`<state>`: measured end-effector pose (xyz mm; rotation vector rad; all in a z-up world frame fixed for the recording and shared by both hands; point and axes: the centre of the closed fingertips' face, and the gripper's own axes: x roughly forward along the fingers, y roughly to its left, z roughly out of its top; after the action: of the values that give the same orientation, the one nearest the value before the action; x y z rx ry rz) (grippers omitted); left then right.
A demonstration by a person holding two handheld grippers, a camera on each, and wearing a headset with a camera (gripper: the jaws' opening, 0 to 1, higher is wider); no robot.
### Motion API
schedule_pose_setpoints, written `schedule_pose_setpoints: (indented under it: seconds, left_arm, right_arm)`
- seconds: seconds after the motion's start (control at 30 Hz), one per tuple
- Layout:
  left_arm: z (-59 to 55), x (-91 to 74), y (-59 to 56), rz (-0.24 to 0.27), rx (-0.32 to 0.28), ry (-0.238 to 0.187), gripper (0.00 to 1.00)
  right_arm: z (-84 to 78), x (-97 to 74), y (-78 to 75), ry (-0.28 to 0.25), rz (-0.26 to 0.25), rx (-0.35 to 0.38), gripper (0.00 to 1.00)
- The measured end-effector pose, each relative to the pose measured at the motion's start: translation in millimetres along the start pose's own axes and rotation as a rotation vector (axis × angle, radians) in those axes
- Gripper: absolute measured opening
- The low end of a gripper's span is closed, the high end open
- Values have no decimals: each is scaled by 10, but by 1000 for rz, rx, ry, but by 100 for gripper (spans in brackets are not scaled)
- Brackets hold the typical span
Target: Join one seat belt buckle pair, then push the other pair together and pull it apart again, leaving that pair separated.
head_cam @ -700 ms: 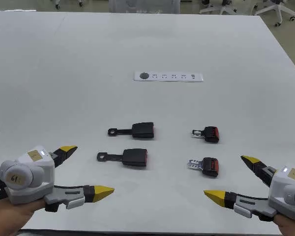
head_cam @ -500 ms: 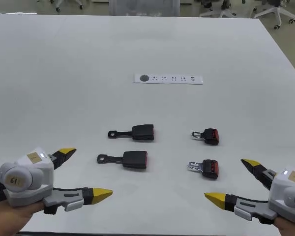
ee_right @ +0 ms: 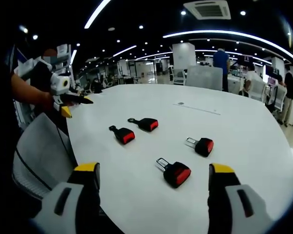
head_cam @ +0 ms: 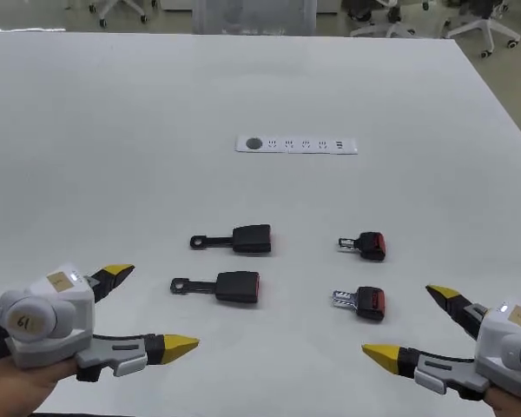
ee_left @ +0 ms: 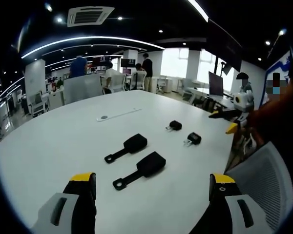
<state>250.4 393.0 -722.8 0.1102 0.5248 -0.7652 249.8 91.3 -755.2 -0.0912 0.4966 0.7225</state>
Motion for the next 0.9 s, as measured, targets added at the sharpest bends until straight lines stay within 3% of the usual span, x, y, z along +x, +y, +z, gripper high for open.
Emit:
schedule_pose_setpoints:
  seconds: [0.9]
  left_arm:
    - [-20, -36, -20, 8, -10, -2, 98]
  right_arm:
    - [-35, -14, 58, 15, 21, -7, 94]
